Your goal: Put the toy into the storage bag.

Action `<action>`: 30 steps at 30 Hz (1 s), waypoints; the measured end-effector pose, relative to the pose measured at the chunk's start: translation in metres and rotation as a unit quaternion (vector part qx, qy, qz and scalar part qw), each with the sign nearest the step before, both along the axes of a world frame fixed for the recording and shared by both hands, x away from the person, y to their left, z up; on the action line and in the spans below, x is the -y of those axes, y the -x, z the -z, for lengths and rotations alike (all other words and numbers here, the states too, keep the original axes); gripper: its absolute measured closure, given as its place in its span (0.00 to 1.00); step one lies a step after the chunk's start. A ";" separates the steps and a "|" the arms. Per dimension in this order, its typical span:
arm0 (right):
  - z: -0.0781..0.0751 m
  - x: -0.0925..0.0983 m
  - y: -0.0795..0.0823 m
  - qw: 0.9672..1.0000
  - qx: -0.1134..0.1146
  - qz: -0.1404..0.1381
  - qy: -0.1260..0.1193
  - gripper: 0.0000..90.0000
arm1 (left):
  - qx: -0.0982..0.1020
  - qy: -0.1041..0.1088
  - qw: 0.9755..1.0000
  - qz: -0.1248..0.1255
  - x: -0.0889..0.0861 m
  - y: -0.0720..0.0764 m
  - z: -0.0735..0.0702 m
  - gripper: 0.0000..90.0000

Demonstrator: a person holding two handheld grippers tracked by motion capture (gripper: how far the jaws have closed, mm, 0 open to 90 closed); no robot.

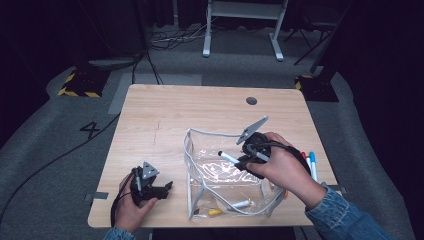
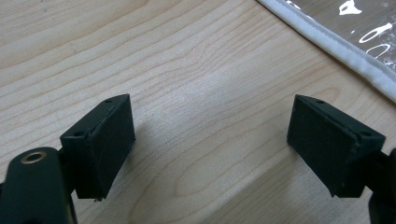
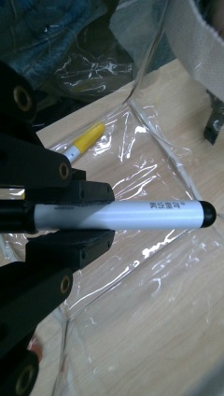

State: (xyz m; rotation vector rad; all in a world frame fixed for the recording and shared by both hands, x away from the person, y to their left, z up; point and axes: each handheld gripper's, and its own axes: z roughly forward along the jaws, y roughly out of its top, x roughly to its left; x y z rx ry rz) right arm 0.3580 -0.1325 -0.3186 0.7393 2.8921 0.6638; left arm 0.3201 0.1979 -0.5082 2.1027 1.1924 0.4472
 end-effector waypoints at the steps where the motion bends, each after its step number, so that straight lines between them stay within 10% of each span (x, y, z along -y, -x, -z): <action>1: 0.003 -0.003 0.000 1.000 -0.002 -0.004 0.006 0.86 | 0.000 -0.001 1.000 0.000 0.000 0.000 0.000 0.17; 13: 0.017 -0.034 0.002 0.995 -0.009 -0.038 0.090 0.86 | -0.001 -0.001 1.000 0.001 0.000 0.000 0.000 0.17; 30: 0.026 -0.056 0.011 0.991 -0.012 -0.077 0.107 0.86 | -0.001 -0.001 1.000 0.001 0.000 0.000 0.000 0.17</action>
